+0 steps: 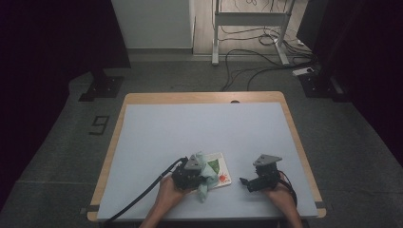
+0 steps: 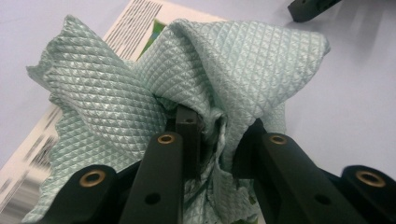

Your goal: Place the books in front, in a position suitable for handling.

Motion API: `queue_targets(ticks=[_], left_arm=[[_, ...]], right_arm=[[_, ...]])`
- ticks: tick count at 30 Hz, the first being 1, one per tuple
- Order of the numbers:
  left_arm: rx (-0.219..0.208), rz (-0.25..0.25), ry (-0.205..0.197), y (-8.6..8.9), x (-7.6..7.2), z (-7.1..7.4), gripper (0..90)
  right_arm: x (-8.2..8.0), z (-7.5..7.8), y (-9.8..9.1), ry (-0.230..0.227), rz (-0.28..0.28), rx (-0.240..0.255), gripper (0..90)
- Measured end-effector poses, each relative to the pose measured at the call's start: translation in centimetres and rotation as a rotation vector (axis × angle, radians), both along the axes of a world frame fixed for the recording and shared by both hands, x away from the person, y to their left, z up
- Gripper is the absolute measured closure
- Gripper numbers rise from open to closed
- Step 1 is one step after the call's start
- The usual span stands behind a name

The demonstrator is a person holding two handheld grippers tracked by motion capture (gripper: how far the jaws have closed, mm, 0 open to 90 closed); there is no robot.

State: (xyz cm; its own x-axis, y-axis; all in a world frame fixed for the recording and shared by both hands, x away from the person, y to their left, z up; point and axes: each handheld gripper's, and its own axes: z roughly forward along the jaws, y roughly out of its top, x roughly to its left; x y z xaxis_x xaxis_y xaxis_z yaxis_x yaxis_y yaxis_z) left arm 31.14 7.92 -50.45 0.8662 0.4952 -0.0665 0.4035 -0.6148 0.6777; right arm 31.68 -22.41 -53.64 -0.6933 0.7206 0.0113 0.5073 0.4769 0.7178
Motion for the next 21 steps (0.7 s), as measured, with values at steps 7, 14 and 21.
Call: queue_targets(ticks=[7, 14, 21], left_arm=[[0.011, -0.022, -0.006, -2.1, 0.6, 0.0, 77.0], [0.005, -0.028, -0.006, -3.5, 1.1, -0.1, 77.0], [0.006, -0.043, -0.008, -4.8, 1.5, -0.2, 77.1]], right_arm=[[0.0, 0.0, 0.0, 0.000, 0.000, 0.000, 0.0], [0.0, 0.0, 0.0, 0.001, 0.001, 0.001, 0.0], [0.0, 0.0, 0.0, 0.000, 0.001, 0.000, 0.0]])
